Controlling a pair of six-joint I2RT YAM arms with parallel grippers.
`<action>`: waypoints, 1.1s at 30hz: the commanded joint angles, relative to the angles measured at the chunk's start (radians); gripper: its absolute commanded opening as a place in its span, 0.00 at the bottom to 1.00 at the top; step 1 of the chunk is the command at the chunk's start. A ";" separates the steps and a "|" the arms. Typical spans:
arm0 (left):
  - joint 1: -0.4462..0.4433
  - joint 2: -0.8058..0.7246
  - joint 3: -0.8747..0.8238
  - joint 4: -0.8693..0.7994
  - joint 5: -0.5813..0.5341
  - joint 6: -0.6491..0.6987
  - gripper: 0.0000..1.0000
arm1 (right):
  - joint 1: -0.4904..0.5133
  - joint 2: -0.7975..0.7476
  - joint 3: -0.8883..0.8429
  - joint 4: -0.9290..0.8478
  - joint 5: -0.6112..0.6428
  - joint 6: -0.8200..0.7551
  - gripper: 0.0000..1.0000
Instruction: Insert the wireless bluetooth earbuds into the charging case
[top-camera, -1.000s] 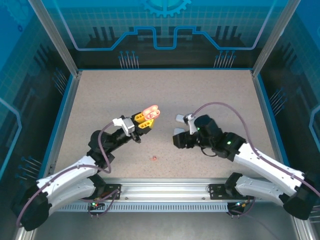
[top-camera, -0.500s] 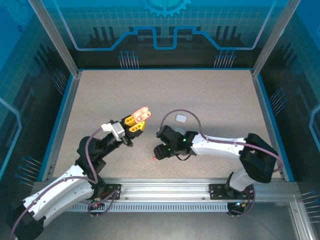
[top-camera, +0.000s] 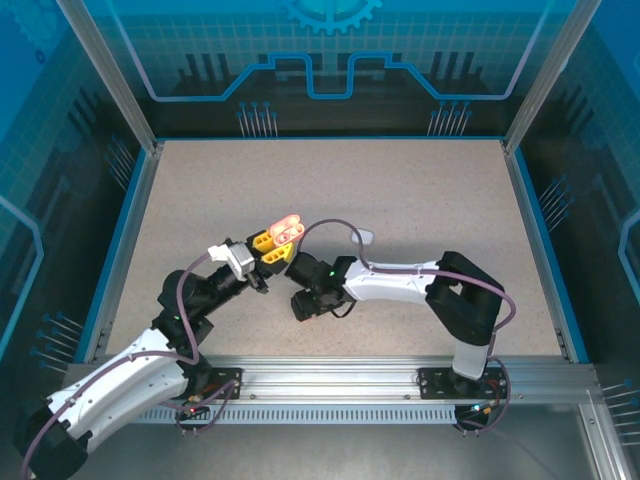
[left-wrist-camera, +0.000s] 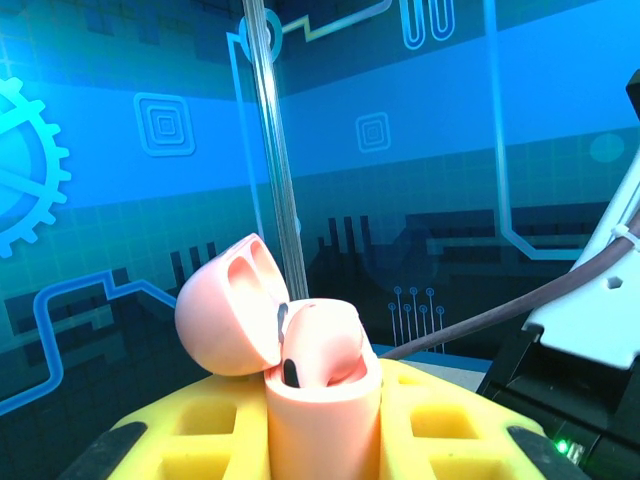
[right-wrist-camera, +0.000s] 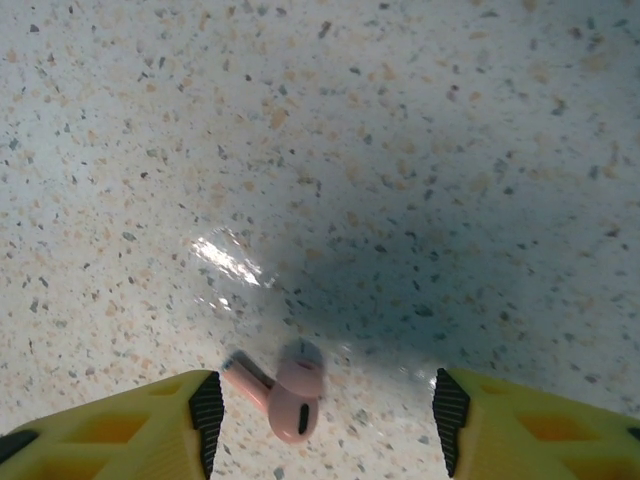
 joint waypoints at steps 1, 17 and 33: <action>-0.008 -0.004 0.003 0.016 -0.016 0.011 0.00 | 0.023 0.053 0.066 -0.073 0.036 -0.012 0.61; -0.008 -0.002 0.008 0.013 -0.015 0.010 0.00 | 0.044 0.138 0.127 -0.155 0.030 -0.052 0.62; -0.008 0.015 0.010 0.021 -0.017 0.007 0.00 | 0.089 0.084 0.055 -0.219 0.022 -0.036 0.62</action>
